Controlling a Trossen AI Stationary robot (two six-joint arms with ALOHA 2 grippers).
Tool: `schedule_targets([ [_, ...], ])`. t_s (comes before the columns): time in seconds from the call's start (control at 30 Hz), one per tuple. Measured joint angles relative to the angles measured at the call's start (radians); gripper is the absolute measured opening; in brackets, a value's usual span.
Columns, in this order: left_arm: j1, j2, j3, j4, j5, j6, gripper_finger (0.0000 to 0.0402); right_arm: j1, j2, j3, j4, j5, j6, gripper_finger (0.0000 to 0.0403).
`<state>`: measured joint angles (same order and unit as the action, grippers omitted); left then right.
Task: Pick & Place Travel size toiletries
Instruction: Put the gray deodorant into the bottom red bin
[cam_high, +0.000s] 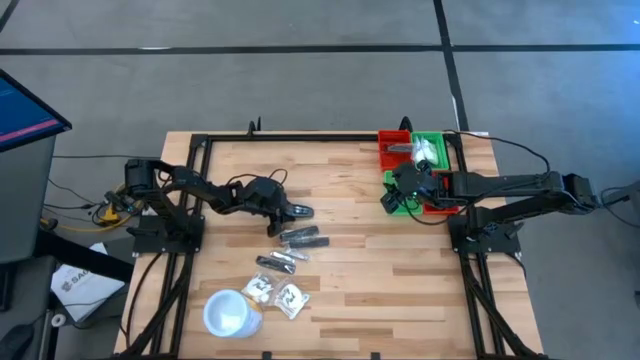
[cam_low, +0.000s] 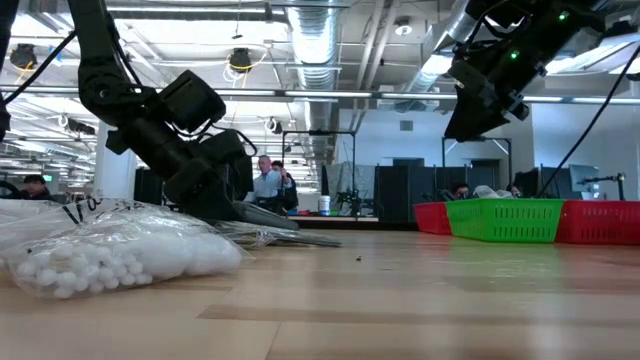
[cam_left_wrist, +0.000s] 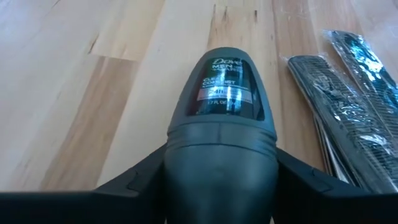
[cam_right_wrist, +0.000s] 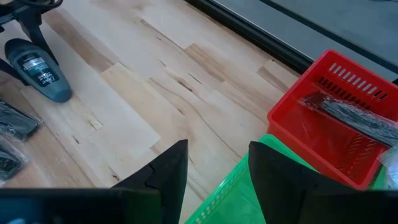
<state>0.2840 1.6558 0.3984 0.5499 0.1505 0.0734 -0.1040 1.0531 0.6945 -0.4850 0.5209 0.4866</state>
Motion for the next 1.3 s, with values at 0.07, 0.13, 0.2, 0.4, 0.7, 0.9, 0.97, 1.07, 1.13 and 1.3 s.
schedule_targets([
  [0.07,0.000,0.000,0.000,0.001,0.007,0.000,0.0197,0.000,0.000,0.000,0.000,0.000,0.000,0.0159],
  [0.13,-0.001,0.000,-0.001,0.002,0.009,0.000,0.0197,0.000,0.000,0.000,0.000,0.000,0.000,0.0159],
  [0.2,-0.001,0.000,-0.001,0.003,0.012,-0.002,0.0198,0.000,0.000,0.000,0.000,0.000,0.000,0.0159],
  [0.4,-0.002,0.000,-0.002,0.007,0.015,-0.002,0.0193,0.000,0.000,0.000,0.000,0.000,0.000,0.0159],
  [0.7,-0.003,0.002,-0.002,0.014,0.050,-0.002,0.0192,0.000,0.000,0.000,0.000,0.000,0.000,0.0159],
  [0.9,-0.003,0.002,-0.003,0.021,0.051,-0.003,0.0192,0.000,0.000,0.000,0.000,0.000,0.000,0.0159],
  [0.97,-0.004,0.002,-0.003,0.023,0.054,-0.003,0.0195,0.000,0.000,0.000,0.000,0.000,0.000,0.0159],
  [1.07,-0.005,0.002,-0.003,0.037,0.071,-0.003,0.0192,0.000,0.000,0.000,0.000,0.000,0.000,0.0159],
  [1.13,-0.007,0.002,-0.003,0.048,0.080,-0.009,0.0190,0.000,0.000,0.000,0.000,0.000,0.000,0.0159],
  [1.3,-0.025,0.002,-0.003,0.093,0.085,-0.026,0.0193,0.000,0.000,0.000,0.000,0.000,0.000,0.0159],
])
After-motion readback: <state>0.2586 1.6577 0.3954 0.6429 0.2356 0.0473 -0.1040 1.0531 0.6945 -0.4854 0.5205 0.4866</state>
